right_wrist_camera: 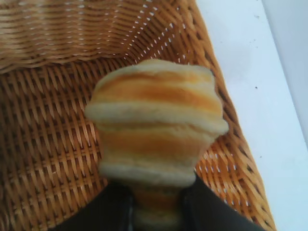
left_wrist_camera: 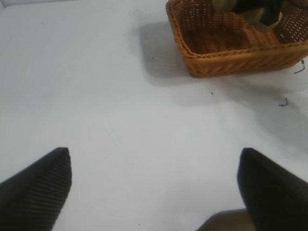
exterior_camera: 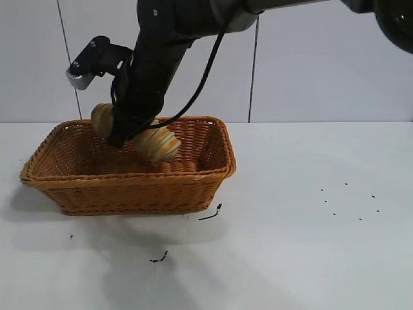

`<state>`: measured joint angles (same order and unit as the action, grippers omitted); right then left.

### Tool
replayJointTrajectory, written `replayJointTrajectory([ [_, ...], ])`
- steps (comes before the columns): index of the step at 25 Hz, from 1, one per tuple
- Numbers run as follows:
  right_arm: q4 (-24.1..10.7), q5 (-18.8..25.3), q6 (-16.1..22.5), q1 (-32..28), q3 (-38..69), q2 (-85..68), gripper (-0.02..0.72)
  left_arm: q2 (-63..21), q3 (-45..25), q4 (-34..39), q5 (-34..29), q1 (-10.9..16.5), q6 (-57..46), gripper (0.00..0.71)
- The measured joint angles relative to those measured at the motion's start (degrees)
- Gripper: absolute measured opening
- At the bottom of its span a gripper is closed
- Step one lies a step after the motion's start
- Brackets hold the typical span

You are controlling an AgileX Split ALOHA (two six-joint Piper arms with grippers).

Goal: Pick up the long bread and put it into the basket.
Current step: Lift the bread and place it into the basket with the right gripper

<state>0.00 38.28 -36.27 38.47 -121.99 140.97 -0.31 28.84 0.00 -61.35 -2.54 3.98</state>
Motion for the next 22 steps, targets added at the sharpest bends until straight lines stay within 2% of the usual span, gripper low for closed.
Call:
replayJointTrajectory([
  [2, 0.0, -1.0, 1.3, 0.0, 0.0, 0.0, 0.636, 0.0, 0.0, 0.0, 0.0, 0.0, 0.0, 0.696],
  [4, 0.0, -1.3, 2.7, 0.0, 0.0, 0.0, 0.672, 0.0, 0.0, 0.0, 0.0, 0.0, 0.0, 0.696],
  [11, 0.0, -1.0, 3.4, 0.0, 0.0, 0.0, 0.693, 0.0, 0.0, 0.0, 0.0, 0.0, 0.0, 0.696],
  [14, 0.0, -0.2, 5.5, 0.0, 0.0, -0.6, 0.693, 0.0, 0.0, 0.0, 0.0, 0.0, 0.0, 0.696],
  [16, 0.0, 0.8, 9.8, 0.0, 0.0, -1.8, 0.693, 0.0, 0.0, 0.0, 0.0, 0.0, 0.0, 0.696],
  [18, 0.0, 2.8, 15.7, 0.0, -0.1, -3.5, 0.693, 0.0, 0.0, 0.0, 0.0, 0.0, 0.0, 0.696],
  [20, -0.3, 5.9, 21.3, -0.1, -0.9, -5.2, 0.693, 0.0, 0.0, 0.0, 0.0, 0.0, 0.0, 0.696],
  [22, -0.5, 9.4, 24.6, -0.5, -2.5, -6.1, 0.693, 0.0, 0.0, 0.0, 0.0, 0.0, 0.0, 0.696],
])
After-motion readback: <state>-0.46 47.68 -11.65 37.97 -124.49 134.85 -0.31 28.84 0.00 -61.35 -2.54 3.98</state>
